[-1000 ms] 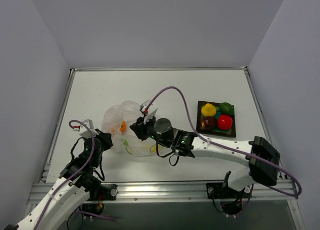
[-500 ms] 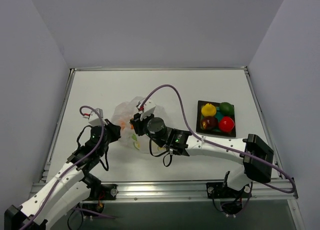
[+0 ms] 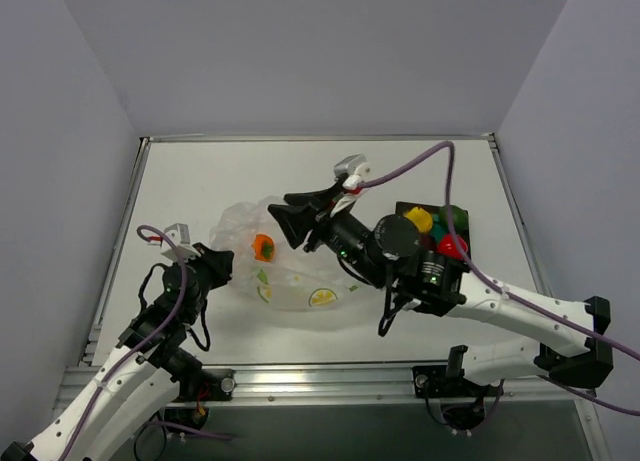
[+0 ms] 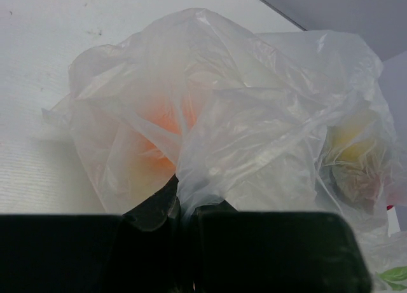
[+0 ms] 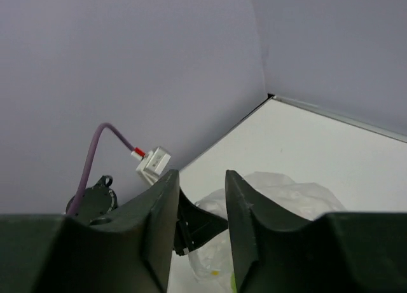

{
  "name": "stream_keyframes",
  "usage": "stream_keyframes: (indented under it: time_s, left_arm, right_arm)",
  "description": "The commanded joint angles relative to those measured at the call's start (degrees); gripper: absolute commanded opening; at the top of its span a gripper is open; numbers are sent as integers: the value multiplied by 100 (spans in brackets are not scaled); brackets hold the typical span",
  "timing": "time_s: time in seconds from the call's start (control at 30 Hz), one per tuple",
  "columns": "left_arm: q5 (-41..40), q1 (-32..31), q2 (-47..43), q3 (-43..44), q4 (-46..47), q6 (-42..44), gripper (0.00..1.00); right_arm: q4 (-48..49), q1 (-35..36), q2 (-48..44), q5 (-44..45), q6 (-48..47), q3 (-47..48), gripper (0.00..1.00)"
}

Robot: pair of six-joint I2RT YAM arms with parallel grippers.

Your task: Take the fake fruits out of the plastic bag

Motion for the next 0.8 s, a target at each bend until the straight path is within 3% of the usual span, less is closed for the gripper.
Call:
stream_keyframes:
  time_s: [0.0, 0.1, 0.27, 0.57, 0.77]
  left_arm:
    - [-49, -2, 14, 8, -125, -72, 2]
    - [-58, -11, 31, 70, -99, -45, 2]
    - [31, -2, 137, 350, -63, 113, 2]
    - [-154, -2, -74, -184, -345, -159, 2]
    - [-339, -11, 110, -519, -345, -221, 2]
  right_arm:
    - [-480, 186, 917, -359, 70, 18, 29]
    - [502, 186, 1322, -570, 237, -630, 12]
    - [1182, 72, 1840, 272, 325, -1178, 6]
    - [1262, -623, 2859, 152, 739, -1135, 10]
    - [1270, -719, 3685, 108, 765, -521, 24]
